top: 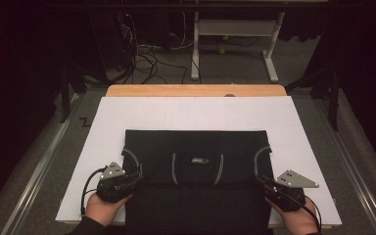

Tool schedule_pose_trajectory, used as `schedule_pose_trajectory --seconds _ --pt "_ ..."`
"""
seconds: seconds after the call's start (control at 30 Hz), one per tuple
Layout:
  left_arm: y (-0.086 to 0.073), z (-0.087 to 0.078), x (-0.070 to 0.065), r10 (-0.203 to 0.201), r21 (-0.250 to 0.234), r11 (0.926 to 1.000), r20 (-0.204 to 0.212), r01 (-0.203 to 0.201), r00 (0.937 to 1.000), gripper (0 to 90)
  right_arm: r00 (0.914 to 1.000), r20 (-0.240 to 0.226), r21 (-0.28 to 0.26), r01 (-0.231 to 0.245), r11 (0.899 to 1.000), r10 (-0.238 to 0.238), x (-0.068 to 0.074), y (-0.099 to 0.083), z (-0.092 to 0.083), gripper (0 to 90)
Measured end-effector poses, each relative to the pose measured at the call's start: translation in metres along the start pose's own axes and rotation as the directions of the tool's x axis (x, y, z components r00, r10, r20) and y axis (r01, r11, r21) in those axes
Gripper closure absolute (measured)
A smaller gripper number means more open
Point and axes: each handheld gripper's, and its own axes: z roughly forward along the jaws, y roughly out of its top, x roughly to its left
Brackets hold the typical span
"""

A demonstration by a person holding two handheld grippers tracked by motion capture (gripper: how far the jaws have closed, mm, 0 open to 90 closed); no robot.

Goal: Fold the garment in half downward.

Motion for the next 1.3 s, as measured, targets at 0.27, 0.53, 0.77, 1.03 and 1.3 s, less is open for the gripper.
schedule_pose_trajectory --seconds 0.27,0.53,0.77,1.03,1.3 --pt "-0.003 -0.004 -0.001 -0.008 -0.012 0.9999 0.009 0.008 0.9999 70.7 1.0 0.0 0.03 0.009 0.999 -0.009 0.004 -0.005 -0.001 81.1" --pt "-0.006 -0.009 -0.006 -0.015 -0.013 0.9998 0.018 0.016 0.9997 69.1 1.0 0.0 0.025 -0.002 1.0 0.002 0.005 -0.008 -0.007 80.8" --pt "-0.006 -0.021 -0.004 -0.041 -0.059 0.9975 -0.025 0.04 0.9989 50.3 0.9987 -0.014 0.009 -0.049 0.999 0.049 0.002 -0.01 -0.013 66.6" --pt "0.008 -0.024 0.005 -0.042 -0.129 0.9908 -0.007 0.041 0.9991 39.4 0.995 -0.014 -0.075 -0.1 0.992 0.099 -0.002 0.001 -0.019 53.6" --pt "0.04 -0.013 -0.001 0.0 -0.158 0.9874 0.014 0.002 0.9999 26.9 0.9953 -0.028 -0.101 -0.095 0.99 0.093 -0.007 0.029 -0.001 42.4"
